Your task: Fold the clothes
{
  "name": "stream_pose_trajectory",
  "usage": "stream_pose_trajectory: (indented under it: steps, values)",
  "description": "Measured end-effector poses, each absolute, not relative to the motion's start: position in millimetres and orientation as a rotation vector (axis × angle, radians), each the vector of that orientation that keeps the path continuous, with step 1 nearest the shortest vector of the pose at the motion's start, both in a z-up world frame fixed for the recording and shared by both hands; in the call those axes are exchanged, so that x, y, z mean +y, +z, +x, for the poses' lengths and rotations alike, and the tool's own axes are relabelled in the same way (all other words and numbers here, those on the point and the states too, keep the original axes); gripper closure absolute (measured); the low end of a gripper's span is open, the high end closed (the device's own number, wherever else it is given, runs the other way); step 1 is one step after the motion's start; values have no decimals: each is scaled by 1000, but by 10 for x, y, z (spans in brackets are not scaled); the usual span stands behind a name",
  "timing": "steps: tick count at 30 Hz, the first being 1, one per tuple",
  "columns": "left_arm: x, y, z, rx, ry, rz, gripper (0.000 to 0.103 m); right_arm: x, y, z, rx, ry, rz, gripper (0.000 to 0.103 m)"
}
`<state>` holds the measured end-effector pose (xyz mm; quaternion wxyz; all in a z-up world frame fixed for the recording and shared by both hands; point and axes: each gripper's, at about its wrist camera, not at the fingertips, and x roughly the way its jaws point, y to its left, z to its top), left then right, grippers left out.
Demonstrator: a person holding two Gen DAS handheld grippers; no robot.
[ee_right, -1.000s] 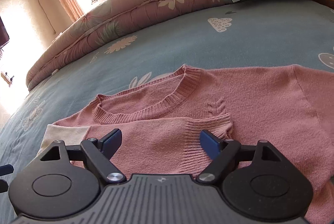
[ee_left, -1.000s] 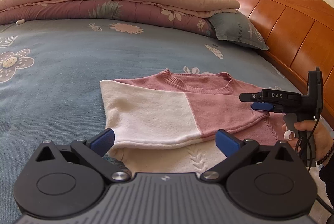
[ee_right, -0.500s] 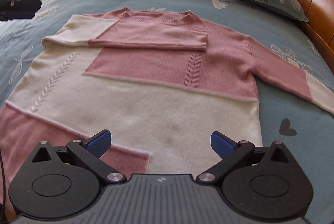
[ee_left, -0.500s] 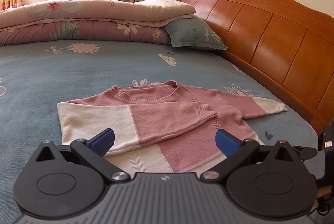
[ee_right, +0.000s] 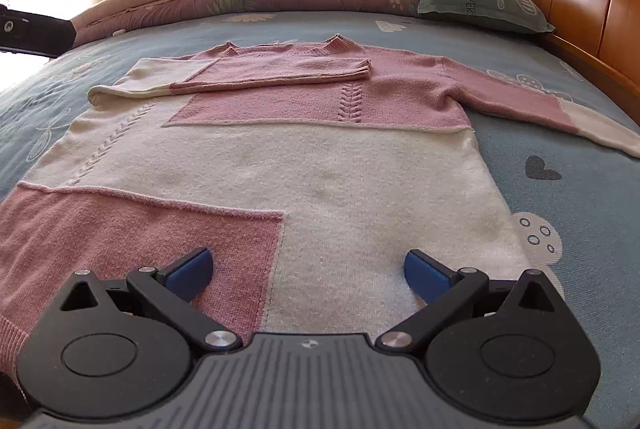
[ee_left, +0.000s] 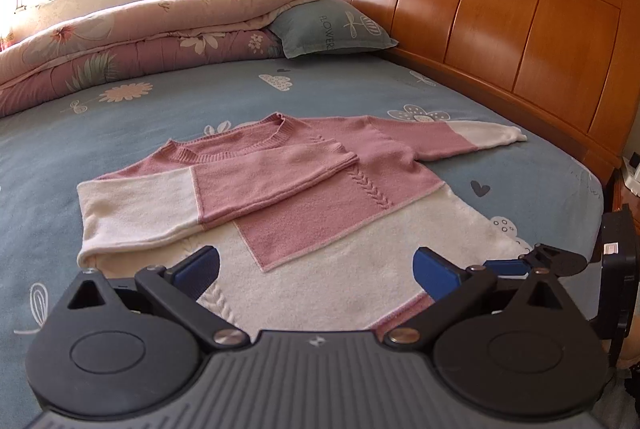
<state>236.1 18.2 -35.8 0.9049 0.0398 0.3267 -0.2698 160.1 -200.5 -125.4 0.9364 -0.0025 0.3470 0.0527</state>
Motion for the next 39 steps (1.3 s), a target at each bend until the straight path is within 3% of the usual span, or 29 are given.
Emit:
stream_pose_trajectory:
  steps: [8, 13, 16, 23, 31, 39]
  values:
    - [223, -947, 1987, 852, -417, 73, 1, -2051, -1270, 1541, 692, 165, -39, 0]
    - [623, -1068, 1829, 884, -266, -110, 1, -2040, -1260, 1509, 704, 166, -56, 0]
    - [744, -866, 1761, 869, -251, -208, 1, -2048, -1258, 1501, 707, 170, -60, 0]
    - [537, -286, 1589, 718, -348, -123, 1, -2047, -1251, 1497, 713, 169, -64, 0]
    - [531, -1127, 2103, 894, -307, -247, 1, -2059, -1254, 1491, 712, 170, -66, 0]
    - [566, -1162, 1787, 825, -353, -156, 1, -2053, -1242, 1512, 729, 172, -70, 0]
